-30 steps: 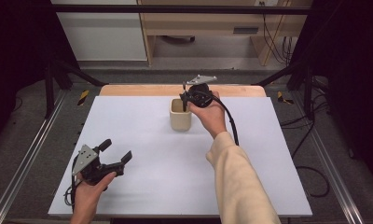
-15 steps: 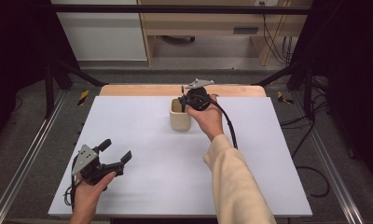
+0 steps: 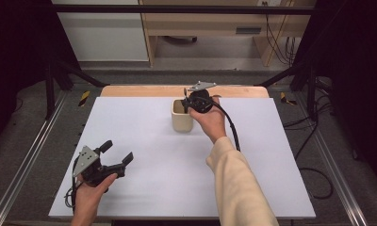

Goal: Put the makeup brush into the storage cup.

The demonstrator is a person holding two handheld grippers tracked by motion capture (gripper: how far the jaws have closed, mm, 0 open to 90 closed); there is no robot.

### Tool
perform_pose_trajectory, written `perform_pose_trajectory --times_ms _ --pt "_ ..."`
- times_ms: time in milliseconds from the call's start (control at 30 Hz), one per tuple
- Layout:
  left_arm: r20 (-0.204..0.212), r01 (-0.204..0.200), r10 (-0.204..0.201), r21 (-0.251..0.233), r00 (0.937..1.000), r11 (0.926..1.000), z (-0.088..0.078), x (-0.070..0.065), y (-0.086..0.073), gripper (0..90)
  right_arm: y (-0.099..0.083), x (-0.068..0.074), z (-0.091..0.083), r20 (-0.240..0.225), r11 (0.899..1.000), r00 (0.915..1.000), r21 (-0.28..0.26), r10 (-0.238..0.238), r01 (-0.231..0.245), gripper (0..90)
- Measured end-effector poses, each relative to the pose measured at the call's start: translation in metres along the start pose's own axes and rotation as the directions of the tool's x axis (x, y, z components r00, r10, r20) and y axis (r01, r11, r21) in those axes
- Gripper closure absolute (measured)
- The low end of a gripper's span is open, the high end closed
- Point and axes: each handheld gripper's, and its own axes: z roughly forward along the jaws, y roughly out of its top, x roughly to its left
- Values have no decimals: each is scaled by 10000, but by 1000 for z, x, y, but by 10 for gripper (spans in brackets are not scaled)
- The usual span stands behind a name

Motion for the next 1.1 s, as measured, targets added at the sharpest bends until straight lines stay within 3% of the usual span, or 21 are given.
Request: perform_pose_trajectory --times_ms 100,233,300,600,733,867,933,1100 --pt "2 4 -4 -2 10000 10000 0 0 0 48 -1 0 1 -52 10000 10000 57 24 -24 779" --pt "3 1 -1 3 10000 10000 0 0 0 48 -1 0 0 -137 9998 9997 -9 189 -189 611" --pt "-5 10 -10 -6 10000 10000 0 0 0 48 -1 -1 -3 -73 9996 9996 -100 264 -264 570" --pt "-18 -66 66 40 10000 10000 0 -1 0 48 4 -4 -17 19 9985 9994 -432 347 -346 508" --pt "-14 -86 86 13 10000 10000 0 -2 0 48 6 -4 -24 127 9975 9992 -605 367 -358 434" --pt "-22 -121 121 5 9999 9999 0 -2 0 48 8 -3 -28 352 9982 9992 -580 162 -142 259" --pt "-13 -118 118 -12 9999 9999 -1 -1 1 47 9 -1 -30 690 9985 9976 -541 -61 99 184" --pt "-26 -97 97 -29 10000 9999 -1 -1 1 46 10 -1 -33 788 9984 9969 -567 25 20 102"
